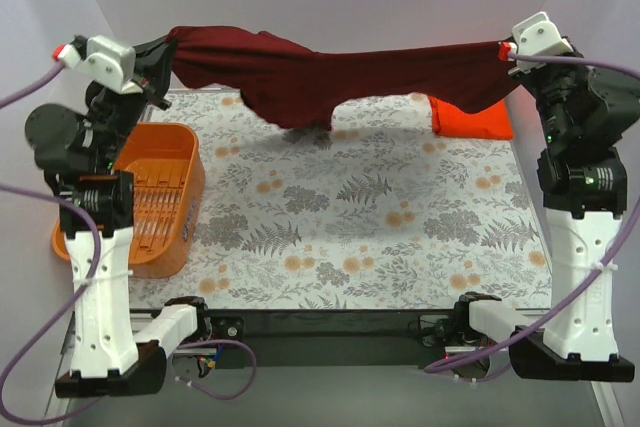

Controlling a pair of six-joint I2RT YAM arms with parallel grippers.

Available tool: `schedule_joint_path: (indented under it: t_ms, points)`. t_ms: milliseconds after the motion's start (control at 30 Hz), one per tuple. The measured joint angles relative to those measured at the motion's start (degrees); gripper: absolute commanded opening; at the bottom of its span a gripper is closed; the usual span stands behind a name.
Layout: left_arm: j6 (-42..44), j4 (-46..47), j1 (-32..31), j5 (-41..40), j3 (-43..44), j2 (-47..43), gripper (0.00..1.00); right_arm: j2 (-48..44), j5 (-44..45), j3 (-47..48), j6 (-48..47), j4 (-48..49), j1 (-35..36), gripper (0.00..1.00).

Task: Fold and stack the t-shirts
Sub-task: Flatten the tshirt out

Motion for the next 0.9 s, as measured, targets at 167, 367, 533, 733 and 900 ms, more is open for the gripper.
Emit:
schedule_joint_path:
  t_ms: [167, 367, 533, 733, 900]
  points:
    - [-0.02, 1.18, 0.0, -0.24, 2.84, -3.78, 0.0, -2.19, 0.7, 2.43, -2.14, 3.67, 0.0, 0.01]
    - [-0.83, 0.94, 0.0, -4.44, 6.75, -1.7, 0.0, -2.01, 0.35, 4.63, -3.76, 5.95, 0.0, 0.01]
    - [-0.83, 1.01, 0.02, -5.18, 5.99, 2.21, 0.0, 0.31, -1.05, 4.0, -4.37, 7.8, 0.0, 0.01]
    - [-2.62, 4.52, 0.0, -2.34, 4.42, 13.31, 0.0, 9.09, -2.1, 1.62, -5.25, 11.91, 0.0, 0.01]
    - [-5.9, 8.63, -0.13, -2.49, 21.27, 37.57, 0.0, 29.77, -0.31, 15.02, -3.74, 12.85, 0.07, 0.01]
